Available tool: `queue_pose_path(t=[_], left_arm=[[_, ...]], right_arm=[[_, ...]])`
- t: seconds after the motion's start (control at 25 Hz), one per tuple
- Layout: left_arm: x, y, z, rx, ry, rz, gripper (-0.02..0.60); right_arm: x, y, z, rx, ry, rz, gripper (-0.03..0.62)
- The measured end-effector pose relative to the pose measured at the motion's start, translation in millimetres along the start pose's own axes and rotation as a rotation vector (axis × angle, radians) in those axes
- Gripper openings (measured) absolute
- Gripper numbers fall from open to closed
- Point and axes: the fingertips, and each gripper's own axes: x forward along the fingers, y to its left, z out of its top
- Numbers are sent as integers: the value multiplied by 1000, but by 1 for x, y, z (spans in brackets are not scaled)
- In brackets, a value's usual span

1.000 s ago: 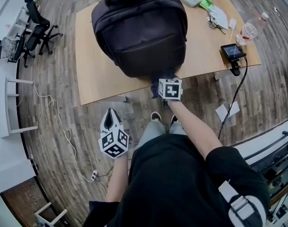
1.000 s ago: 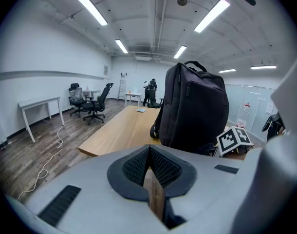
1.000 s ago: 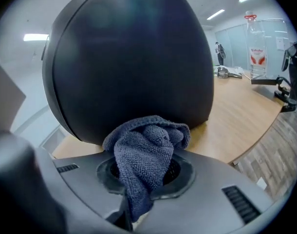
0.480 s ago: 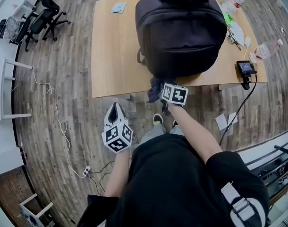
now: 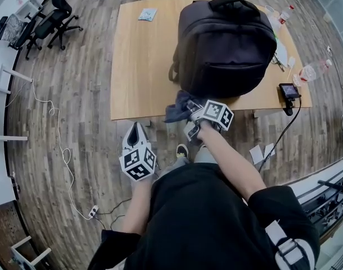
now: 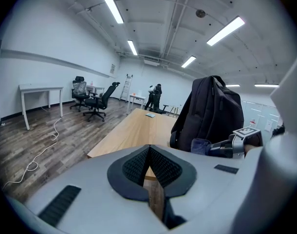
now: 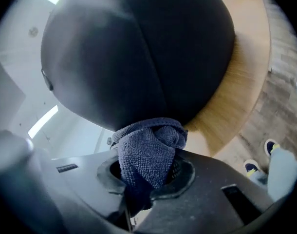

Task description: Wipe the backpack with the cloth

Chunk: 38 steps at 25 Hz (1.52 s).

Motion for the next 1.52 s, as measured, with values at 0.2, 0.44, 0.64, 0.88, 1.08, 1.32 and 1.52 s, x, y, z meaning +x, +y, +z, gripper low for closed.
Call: queue_pose_path(t=[0.2, 0.44, 0.64, 0.88, 1.08, 1.32, 1.52], left_arm=[[1, 1, 4, -7, -8, -13, 14], [5, 4, 12, -13, -19, 8, 14], [7, 4, 16, -12, -32, 8, 14], [11, 18, 22, -11, -40, -18, 15], [23, -5, 26, 1, -32, -28, 15], [35, -16, 26, 15, -18, -58, 14], [40, -33, 32, 24, -29, -93, 14]], right_arm=[[-11, 66, 6, 177, -30, 212, 72], [-42, 168, 57, 128, -94, 426, 72], [-67, 211, 91, -65, -143, 426, 72], [-84, 226, 99, -246, -236, 363, 71], [-143, 185, 204, -519, -533, 66, 72], [-193, 151, 266, -1067, -608, -359, 72], [-166, 171, 260, -1295, -580, -454, 72]])
